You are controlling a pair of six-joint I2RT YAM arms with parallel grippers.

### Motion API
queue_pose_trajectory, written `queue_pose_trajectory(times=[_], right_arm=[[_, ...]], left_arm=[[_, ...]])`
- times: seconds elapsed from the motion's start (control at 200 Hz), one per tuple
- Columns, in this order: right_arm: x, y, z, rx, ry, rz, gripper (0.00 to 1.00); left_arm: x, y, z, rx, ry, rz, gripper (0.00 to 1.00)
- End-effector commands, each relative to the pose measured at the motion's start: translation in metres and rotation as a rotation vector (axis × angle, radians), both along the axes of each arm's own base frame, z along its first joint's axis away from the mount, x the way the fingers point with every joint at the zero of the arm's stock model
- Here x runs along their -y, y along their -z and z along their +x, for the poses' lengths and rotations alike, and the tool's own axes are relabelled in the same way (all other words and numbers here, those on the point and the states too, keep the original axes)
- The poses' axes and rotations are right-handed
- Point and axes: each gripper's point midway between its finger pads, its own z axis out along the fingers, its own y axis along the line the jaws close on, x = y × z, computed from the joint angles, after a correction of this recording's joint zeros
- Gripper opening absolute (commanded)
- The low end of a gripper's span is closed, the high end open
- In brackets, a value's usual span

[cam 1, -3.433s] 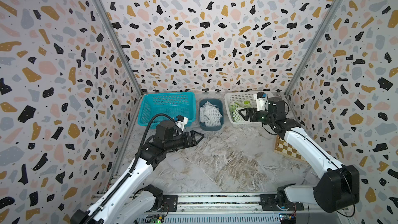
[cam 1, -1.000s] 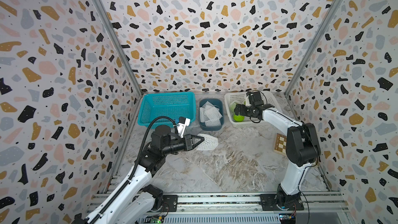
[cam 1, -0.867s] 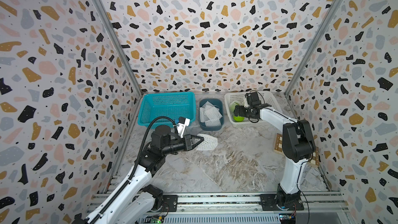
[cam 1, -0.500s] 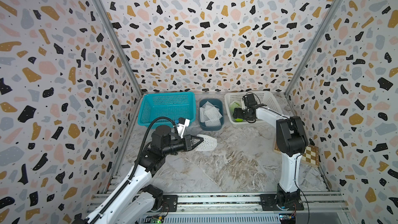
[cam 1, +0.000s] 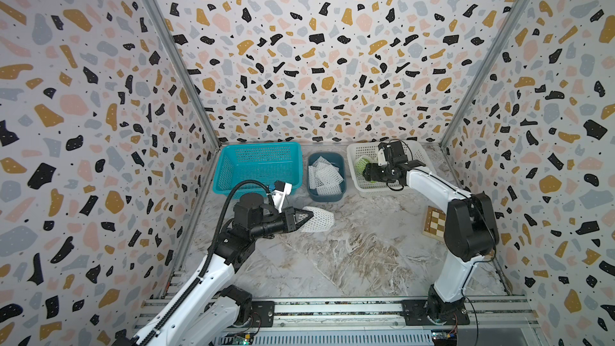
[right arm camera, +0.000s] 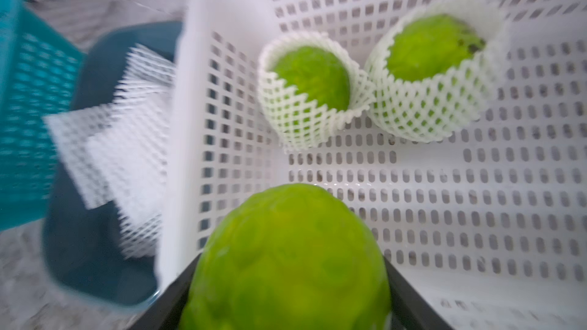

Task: Sleeve custard apples in foam nets
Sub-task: Pick up the custard apple from the center of the board, then place the custard apple at the center of the board.

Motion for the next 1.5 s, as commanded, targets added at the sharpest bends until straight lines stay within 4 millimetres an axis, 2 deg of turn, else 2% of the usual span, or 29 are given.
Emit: queue_pose_trajectory(times=[0.0,0.095,0.165,0.325,0.476,0.576,0.666,0.856,1.161,1.317,1.447,1.497], right_arm=[[-0.014,-0.03,-0.031,0.044,-0.083,0.022,0.71],[-0.033,-0.038,-0.063,0.048,-0.169,0.054,0.71],[-0.046,-0.036,-0.089,0.037,-0.238,0.056,0.71],[-0.078,-0.005,-0.149,-0.036,-0.404,0.053,0.71],[-0.103,0.024,-0.181,0.0,-0.471,0.019,0.71],[-0.115,0.041,-0.192,0.042,-0.477,-0.019,0.72],[-0.123,0.047,-0.197,0.09,-0.48,-0.018,0.72],[-0.125,0.069,-0.203,0.083,-0.48,-0.046,0.74],[-0.125,0.092,-0.211,0.061,-0.508,-0.069,0.76],[-0.127,0.09,-0.214,0.064,-0.515,-0.072,0.84],[-0.126,0.073,-0.216,0.081,-0.521,-0.055,0.95],[-0.126,0.066,-0.218,0.084,-0.533,-0.043,0.97]], left_arm=[[-0.001,-0.006,0.003,0.036,0.0,-0.003,0.0],[-0.004,-0.005,0.003,0.035,-0.01,0.004,0.0],[-0.006,-0.006,0.002,0.035,-0.017,0.006,0.0],[-0.014,-0.001,0.001,0.039,-0.042,0.046,0.0],[-0.019,0.004,0.002,0.018,-0.059,0.06,0.0],[-0.022,0.004,0.002,0.017,-0.069,0.061,0.0],[-0.023,0.003,0.002,0.02,-0.072,0.061,0.0],[-0.024,0.0,0.0,0.022,-0.076,0.056,0.0],[-0.023,0.002,0.001,0.006,-0.077,0.047,0.0],[-0.022,0.003,0.002,-0.005,-0.074,0.043,0.0],[-0.022,0.002,0.002,-0.007,-0.074,0.044,0.0],[-0.022,0.003,0.002,-0.012,-0.074,0.047,0.0]])
